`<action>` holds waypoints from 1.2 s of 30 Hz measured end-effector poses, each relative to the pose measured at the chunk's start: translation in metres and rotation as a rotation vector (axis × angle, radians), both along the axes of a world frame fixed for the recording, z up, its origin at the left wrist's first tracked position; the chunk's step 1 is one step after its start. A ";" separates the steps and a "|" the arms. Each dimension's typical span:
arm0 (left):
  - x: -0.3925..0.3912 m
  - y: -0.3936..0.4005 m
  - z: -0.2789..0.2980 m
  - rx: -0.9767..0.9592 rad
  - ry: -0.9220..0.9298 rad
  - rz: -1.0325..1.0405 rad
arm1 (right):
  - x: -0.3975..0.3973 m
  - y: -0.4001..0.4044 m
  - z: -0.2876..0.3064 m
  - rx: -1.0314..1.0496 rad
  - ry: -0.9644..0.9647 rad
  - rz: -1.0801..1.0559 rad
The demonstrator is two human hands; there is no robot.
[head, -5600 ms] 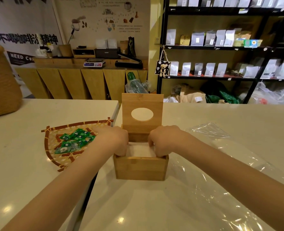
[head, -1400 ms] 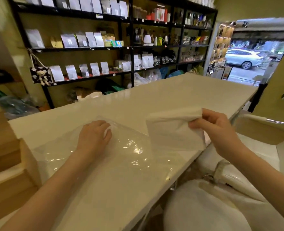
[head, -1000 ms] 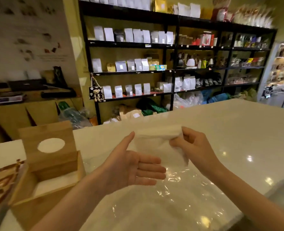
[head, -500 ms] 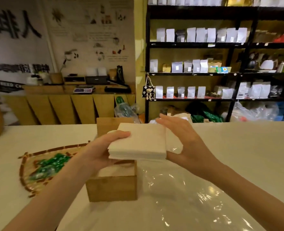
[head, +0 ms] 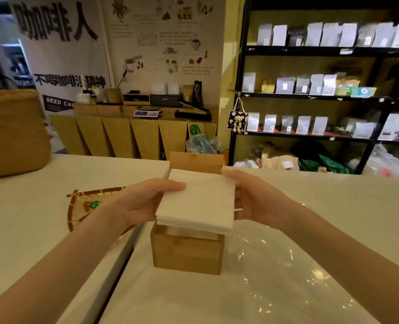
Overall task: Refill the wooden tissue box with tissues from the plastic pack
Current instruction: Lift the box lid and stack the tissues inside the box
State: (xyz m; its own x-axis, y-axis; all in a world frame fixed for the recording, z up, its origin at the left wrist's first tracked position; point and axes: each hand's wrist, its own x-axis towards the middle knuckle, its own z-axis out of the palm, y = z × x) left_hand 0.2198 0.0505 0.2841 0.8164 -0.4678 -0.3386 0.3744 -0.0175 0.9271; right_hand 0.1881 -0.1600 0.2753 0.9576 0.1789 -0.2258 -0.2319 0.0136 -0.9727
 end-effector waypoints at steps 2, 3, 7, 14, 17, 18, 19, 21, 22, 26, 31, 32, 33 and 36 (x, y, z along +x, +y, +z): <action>0.005 0.001 -0.003 0.045 -0.002 0.006 | 0.006 0.000 -0.003 -0.168 -0.072 0.003; 0.008 0.001 -0.004 0.088 -0.018 0.012 | 0.009 0.001 -0.005 -0.228 -0.089 0.000; 0.014 0.002 -0.005 0.305 -0.172 0.054 | 0.015 0.004 -0.011 -0.317 -0.144 -0.044; 0.020 0.002 -0.008 0.651 -0.477 0.147 | 0.018 0.013 -0.020 -0.561 -0.381 -0.182; 0.022 0.004 -0.009 0.684 -0.465 0.132 | 0.019 0.017 -0.020 -0.612 -0.386 -0.181; 0.023 0.005 -0.010 0.697 -0.468 0.129 | 0.018 0.019 -0.018 -0.651 -0.389 -0.163; 0.024 0.006 -0.011 0.712 -0.473 0.126 | 0.019 0.020 -0.017 -0.700 -0.401 -0.143; 0.024 0.006 -0.011 0.750 -0.484 0.107 | 0.018 0.023 -0.015 -0.800 -0.438 -0.113; 0.024 0.005 -0.012 0.780 -0.495 0.090 | 0.018 0.024 -0.014 -0.855 -0.460 -0.107; 0.022 0.001 -0.015 0.909 -0.594 0.012 | 0.014 0.034 -0.018 -1.194 -0.592 -0.133; 0.027 -0.003 -0.018 1.080 -0.720 -0.066 | 0.008 0.042 -0.020 -1.362 -0.607 -0.084; 0.028 -0.004 -0.020 1.141 -0.739 -0.086 | 0.006 0.043 -0.020 -1.401 -0.594 -0.072; 0.028 -0.005 -0.021 1.200 -0.762 -0.105 | 0.006 0.045 -0.022 -1.443 -0.590 -0.068; 0.027 -0.010 -0.024 1.341 -0.804 -0.138 | 0.005 0.054 -0.025 -1.555 -0.604 -0.065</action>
State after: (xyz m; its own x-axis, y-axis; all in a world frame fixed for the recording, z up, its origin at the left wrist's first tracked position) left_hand 0.2468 0.0407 0.2605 0.9585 -0.2774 -0.0666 -0.2646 -0.9516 0.1561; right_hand 0.1934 -0.1061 0.2502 0.9637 0.1133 0.2417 0.1195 -0.9928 -0.0110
